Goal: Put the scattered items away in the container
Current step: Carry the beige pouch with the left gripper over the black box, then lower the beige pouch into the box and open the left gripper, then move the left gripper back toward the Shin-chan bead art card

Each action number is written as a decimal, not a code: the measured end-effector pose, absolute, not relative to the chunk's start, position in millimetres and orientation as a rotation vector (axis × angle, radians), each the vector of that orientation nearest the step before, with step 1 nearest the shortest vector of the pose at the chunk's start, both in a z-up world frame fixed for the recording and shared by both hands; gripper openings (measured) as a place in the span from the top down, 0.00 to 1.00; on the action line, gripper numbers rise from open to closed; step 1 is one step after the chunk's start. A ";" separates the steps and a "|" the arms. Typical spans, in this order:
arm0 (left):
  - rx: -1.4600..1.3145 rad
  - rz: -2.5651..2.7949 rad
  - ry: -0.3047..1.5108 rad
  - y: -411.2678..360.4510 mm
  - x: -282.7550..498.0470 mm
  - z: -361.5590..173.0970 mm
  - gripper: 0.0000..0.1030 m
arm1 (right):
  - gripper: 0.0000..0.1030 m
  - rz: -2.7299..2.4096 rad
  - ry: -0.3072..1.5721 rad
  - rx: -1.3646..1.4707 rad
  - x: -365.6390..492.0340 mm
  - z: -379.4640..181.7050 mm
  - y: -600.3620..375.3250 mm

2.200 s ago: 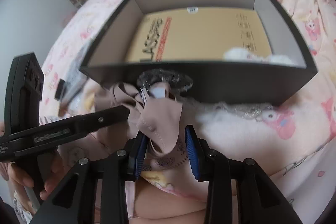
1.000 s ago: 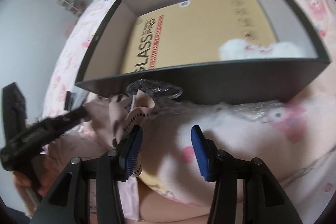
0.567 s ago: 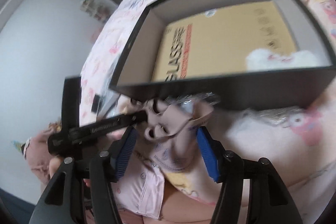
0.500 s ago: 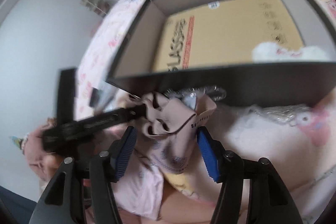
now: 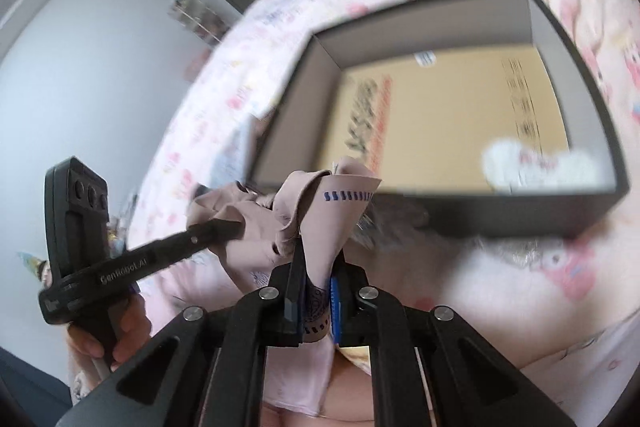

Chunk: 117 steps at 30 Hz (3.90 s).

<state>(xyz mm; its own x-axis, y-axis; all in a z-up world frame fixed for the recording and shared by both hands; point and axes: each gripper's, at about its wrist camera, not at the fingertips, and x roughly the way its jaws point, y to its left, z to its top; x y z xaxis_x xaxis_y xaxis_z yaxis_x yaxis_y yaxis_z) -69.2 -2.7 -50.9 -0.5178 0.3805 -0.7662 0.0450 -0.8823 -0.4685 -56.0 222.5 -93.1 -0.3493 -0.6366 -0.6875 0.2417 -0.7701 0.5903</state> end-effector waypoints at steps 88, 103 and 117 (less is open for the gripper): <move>-1.901 2.322 -0.411 28.6 -257.9 -112.8 0.70 | 0.58 -2.095 0.005 1.792 -213.6 -160.9 240.6; -1.987 2.268 -0.373 41.5 -239.4 -116.2 0.61 | 0.58 -2.045 0.033 1.838 -197.1 -162.2 241.7; -1.502 2.548 -0.285 48.7 -139.6 -34.8 0.57 | 0.58 -2.515 -0.091 1.474 -115.7 -49.6 270.7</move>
